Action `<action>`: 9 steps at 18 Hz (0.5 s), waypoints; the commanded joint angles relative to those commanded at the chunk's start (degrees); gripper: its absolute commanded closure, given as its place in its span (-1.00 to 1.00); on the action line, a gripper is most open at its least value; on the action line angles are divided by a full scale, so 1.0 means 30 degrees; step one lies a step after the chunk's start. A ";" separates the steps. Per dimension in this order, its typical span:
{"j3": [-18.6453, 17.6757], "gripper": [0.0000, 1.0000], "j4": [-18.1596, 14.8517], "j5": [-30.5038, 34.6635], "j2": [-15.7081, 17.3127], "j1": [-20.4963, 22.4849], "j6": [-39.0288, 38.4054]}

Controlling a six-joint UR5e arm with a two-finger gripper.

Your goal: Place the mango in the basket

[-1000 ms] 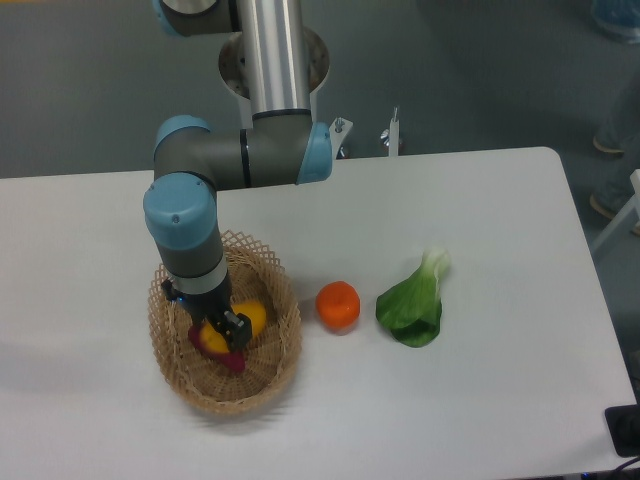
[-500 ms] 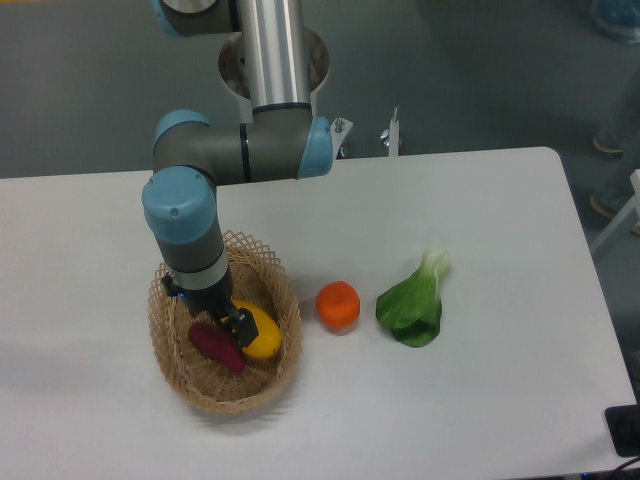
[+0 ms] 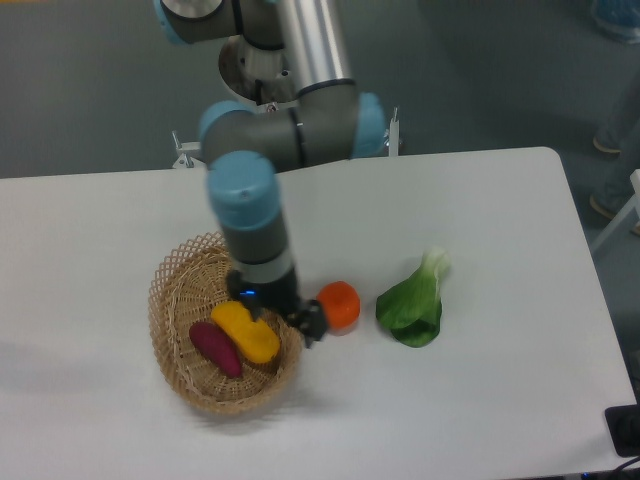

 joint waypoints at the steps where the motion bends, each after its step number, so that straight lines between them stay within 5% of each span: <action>1: 0.0323 -1.00 0.0000 -0.0204 -0.0176 0.0528 0.0906; 6: 0.0795 -1.00 -0.0088 -0.0353 -0.0442 0.2872 0.5272; 9: 0.1232 -1.00 -0.1050 -0.0382 -0.0558 0.4046 0.7617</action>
